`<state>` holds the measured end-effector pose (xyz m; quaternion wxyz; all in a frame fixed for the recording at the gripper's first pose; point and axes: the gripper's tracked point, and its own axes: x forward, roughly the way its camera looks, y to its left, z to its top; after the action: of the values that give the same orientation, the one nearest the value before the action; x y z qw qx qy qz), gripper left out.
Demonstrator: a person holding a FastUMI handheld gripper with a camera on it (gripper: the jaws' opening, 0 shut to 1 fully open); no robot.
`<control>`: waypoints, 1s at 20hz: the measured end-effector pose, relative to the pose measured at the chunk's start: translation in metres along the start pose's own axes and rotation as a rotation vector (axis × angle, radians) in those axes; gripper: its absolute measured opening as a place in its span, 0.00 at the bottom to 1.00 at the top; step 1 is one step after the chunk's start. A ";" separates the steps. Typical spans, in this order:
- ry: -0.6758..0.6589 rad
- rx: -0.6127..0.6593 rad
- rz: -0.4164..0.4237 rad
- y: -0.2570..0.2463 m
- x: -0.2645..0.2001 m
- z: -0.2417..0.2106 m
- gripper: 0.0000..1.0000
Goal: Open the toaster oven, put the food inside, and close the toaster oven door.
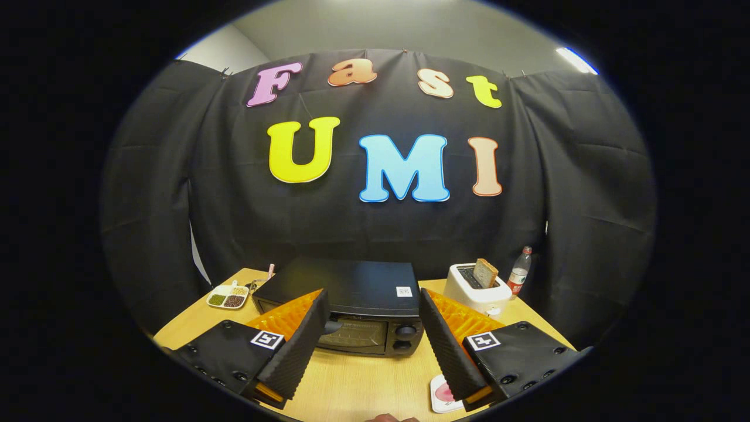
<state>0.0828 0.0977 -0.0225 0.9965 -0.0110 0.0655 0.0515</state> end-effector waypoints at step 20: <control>0.236 0.028 0.030 0.073 0.108 -0.084 0.98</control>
<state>0.1707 0.1786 -0.1210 0.9810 -0.0021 0.1830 0.0638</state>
